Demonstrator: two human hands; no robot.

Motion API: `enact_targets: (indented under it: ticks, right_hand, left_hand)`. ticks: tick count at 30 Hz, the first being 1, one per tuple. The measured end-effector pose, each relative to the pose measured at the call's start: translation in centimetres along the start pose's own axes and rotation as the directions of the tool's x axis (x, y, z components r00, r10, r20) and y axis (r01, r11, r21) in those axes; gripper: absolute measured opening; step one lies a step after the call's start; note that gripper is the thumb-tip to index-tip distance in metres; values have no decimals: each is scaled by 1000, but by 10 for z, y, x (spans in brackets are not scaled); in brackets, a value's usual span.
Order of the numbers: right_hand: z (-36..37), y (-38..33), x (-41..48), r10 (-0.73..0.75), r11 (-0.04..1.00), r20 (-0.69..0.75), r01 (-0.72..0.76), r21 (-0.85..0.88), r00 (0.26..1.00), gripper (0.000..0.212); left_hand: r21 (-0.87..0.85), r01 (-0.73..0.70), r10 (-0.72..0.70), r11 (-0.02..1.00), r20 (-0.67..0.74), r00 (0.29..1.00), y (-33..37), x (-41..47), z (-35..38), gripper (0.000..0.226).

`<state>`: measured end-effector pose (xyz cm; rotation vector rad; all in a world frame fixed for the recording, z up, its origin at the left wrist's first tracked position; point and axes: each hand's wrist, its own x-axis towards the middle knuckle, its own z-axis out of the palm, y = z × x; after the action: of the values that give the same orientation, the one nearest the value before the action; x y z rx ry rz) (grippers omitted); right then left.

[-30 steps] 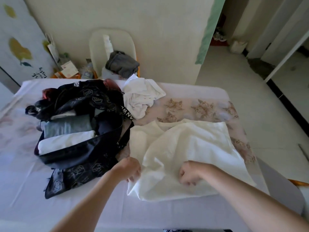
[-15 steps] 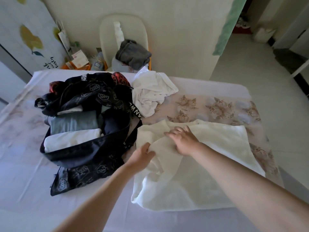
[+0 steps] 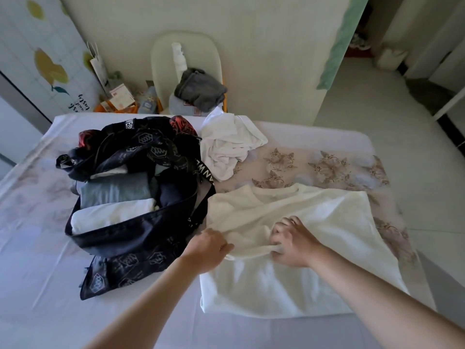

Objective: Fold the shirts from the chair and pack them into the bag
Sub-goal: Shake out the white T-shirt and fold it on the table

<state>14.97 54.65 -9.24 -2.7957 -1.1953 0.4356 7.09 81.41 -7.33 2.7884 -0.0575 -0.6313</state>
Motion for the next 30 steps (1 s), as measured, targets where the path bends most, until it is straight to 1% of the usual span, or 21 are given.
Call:
enact_targets:
  ticks: [1, 2, 3, 4, 5, 6, 8, 10, 11, 13, 14, 15, 16, 18, 19, 21, 22, 24, 27, 28, 30]
  right_hand:
    - [-3, -3, 1, 32, 999, 36, -33, 38, 999, 48]
    - [-7, -4, 3, 47, 997, 40, -49, 54, 998, 51]
    - [-10, -5, 6, 54, 997, 34, -56, 57, 998, 47]
    - [-13, -4, 9, 59, 997, 42, -61, 57, 997, 39]
    - [-15, -3, 12, 61, 996, 69, -65, 59, 996, 29]
    - [-17, -2, 15, 65, 995, 93, -71, 65, 994, 22]
    - [-19, 2, 20, 94, 990, 91, -103, 98, 991, 17]
    - [-23, 5, 24, 142, 972, 20, -143, 189, 990, 16]
    - [-25, 7, 27, 160, 960, -10, -153, 234, 987, 17]
    - [-29, 12, 35, 200, 928, 21, -197, 316, 980, 21]
    - [-29, 15, 39, 225, 900, 56, -230, 370, 973, 23]
    - [-30, 19, 44, 245, 871, 79, -255, 420, 966, 25]
    - [-31, 23, 49, 260, 860, 71, -264, 437, 963, 27]
    - [-33, 30, 60, 263, 897, 2, -245, 367, 965, 31]
    - [-34, 34, 65, 254, 922, -22, -235, 308, 967, 36]
    - [-31, 40, 73, 226, 955, -9, -220, 197, 974, 46]
    - [-30, 43, 75, 209, 968, 5, -208, 142, 978, 49]
    - [-25, 49, 79, 186, 982, 12, -187, 29, 982, 47]
    - [-20, 58, 86, 158, 984, -7, -158, -77, 987, 35]
    - [-19, 61, 89, 161, 985, -40, -163, -59, 986, 33]
    - [-17, 66, 97, 231, 972, -170, -220, 80, 958, 30]
  left_hand:
    - [32, -17, 20, 999, -102, 995, 1, 0, 3, 43]
    - [76, -37, 51, 996, -191, 980, 3, 1, 4, 39]
    - [104, -63, 87, 993, -244, 966, 7, 0, 2, 33]
    - [124, -95, 124, 988, -254, 959, 10, 1, -2, 24]
    - [143, -129, 159, 981, -227, 961, 12, 3, -6, 13]
    - [155, -143, 171, 977, -186, 968, 13, 5, -11, 8]
    - [248, -121, 162, 961, -153, 975, 11, 11, -24, 14]
    - [414, -70, 152, 907, -169, 974, 5, 19, -39, 21]
    - [471, -23, 126, 882, -189, 974, 2, 23, -47, 24]
    - [530, 65, 59, 846, -214, 975, -3, 30, -61, 26]
    - [516, 67, 52, 854, -212, 976, -5, 33, -64, 27]
    - [466, 31, 76, 884, -210, 975, -4, 37, -64, 26]
    - [379, -25, 113, 925, -213, 970, -3, 41, -62, 25]
    - [218, -92, 133, 972, -184, 974, 3, 47, -54, 22]
    - [199, -86, 115, 976, -137, 984, 8, 51, -50, 22]
    - [271, -31, 47, 962, -53, 997, 14, 60, -40, 29]
    - [301, 4, 10, 954, -44, 999, 14, 64, -37, 34]
    - [276, 76, -51, 958, -99, 994, 12, 69, -37, 40]
    - [99, 137, -115, 986, -207, 972, 1, 79, -44, 40]
    - [25, 160, -148, 987, -250, 957, -3, 83, -47, 38]
    - [-174, 229, -277, 958, -334, 901, -11, 93, -55, 33]
